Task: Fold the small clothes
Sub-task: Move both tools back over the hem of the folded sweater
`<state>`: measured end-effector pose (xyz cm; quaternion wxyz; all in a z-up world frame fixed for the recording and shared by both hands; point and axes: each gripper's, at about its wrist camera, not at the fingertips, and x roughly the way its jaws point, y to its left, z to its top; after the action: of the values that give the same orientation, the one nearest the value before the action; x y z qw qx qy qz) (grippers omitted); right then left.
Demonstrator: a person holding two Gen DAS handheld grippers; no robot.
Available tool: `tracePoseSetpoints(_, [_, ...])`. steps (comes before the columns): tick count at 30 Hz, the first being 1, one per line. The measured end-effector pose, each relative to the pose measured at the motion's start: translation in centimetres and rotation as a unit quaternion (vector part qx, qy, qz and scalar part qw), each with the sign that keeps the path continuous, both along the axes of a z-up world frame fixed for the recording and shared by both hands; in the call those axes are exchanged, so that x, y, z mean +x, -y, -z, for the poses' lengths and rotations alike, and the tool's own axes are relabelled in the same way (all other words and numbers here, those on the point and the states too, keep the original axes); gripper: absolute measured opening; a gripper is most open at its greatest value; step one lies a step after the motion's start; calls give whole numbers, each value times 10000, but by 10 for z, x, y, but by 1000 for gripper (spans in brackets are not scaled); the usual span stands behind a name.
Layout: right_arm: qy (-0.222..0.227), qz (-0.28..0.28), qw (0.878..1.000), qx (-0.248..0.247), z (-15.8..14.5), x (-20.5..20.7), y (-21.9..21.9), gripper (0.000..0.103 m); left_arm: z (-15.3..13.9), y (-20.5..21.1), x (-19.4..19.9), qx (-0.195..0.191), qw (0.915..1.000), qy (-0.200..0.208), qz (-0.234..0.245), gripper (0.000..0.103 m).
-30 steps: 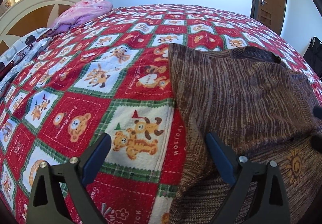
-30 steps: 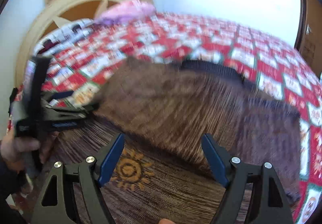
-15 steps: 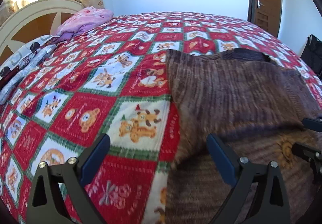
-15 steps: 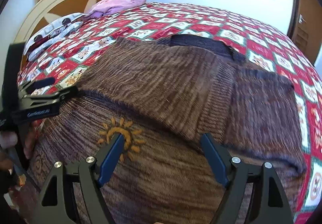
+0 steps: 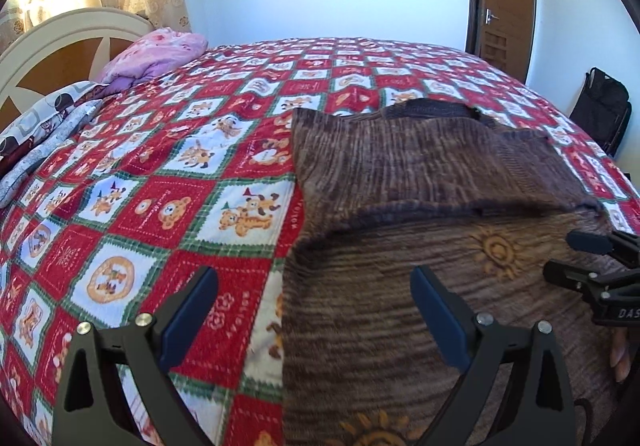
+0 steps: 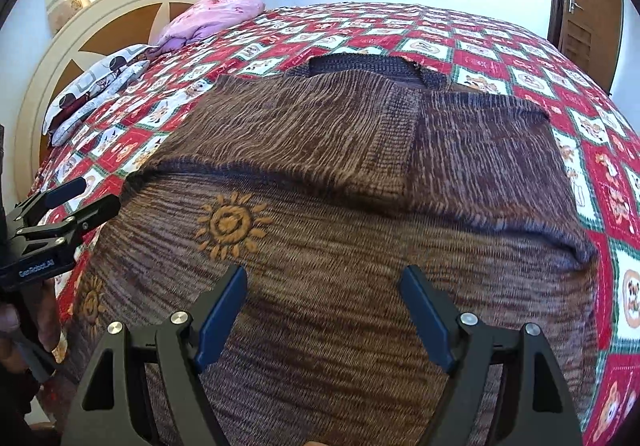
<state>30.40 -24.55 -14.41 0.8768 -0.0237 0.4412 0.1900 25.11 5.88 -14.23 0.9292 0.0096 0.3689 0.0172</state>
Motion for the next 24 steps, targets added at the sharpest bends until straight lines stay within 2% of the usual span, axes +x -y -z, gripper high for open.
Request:
tracePoseSetpoints(7, [21,57,10000,43,-1,-9,2,80,-6,3,-14,51,10000,56,40,99])
tracePoseSetpoints(13, [185,107,9997,-104,-4,-20,4,80,-13,4,-29,27,9999,145,80,99])
tracePoseSetpoints(24, [384,35,9992,-86,-17,-50,8,80,-26,8,-57,105,9992,344,192,99])
